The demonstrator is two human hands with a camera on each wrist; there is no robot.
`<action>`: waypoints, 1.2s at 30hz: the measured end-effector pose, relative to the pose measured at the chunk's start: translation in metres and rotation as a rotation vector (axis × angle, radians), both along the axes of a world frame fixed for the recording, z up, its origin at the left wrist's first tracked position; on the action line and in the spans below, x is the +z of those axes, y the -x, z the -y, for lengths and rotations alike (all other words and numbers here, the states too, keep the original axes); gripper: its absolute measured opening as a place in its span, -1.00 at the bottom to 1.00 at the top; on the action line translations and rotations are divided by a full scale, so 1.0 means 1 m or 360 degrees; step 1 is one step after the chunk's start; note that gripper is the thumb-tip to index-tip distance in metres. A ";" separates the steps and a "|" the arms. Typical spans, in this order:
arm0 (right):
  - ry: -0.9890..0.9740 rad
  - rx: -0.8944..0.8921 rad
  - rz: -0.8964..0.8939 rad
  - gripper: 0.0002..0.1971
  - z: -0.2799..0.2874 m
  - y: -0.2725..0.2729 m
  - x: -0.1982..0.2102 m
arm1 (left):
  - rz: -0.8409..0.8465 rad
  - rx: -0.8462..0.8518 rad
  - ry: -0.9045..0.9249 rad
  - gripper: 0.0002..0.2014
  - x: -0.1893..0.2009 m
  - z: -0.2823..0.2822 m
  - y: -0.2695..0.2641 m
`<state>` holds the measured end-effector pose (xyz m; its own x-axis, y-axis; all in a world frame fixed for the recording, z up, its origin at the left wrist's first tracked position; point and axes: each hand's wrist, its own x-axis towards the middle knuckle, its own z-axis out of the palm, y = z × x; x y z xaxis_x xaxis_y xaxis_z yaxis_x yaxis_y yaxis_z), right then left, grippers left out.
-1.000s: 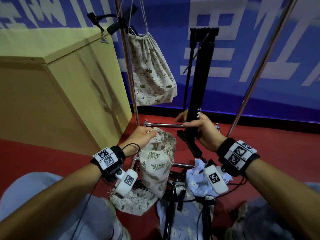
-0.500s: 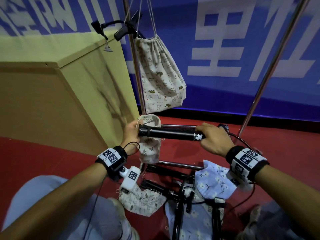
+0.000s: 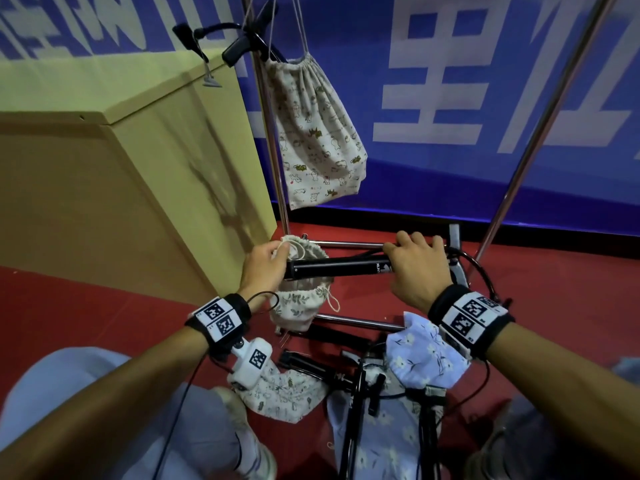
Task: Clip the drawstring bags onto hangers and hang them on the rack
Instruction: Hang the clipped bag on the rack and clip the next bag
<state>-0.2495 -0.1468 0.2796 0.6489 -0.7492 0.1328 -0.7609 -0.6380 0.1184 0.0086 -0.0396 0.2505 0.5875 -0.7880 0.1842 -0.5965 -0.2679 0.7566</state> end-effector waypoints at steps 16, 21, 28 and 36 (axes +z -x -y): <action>0.0638 0.0880 0.0054 -0.72 -0.060 -0.039 -0.027 | -0.0934 -0.0176 0.0160 -0.79 0.006 0.013 0.074; 0.0423 0.1392 0.0024 -0.76 -0.061 -0.032 -0.028 | -0.1555 0.0022 0.0023 -0.70 0.010 0.015 0.060; -0.0142 0.1482 0.0479 -0.64 -0.036 -0.008 -0.011 | -0.1460 0.0015 0.0069 -0.57 0.012 0.013 0.059; -0.1331 -0.0443 0.1054 -0.02 0.021 0.020 -0.025 | -0.1411 -0.0010 0.0193 -0.69 0.032 0.024 0.061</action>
<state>-0.2691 -0.1682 0.2546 0.4313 -0.8736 -0.2253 -0.6439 -0.1232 -0.7551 -0.0521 -0.0635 0.2828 0.5496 -0.7961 -0.2531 0.2197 -0.1546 0.9632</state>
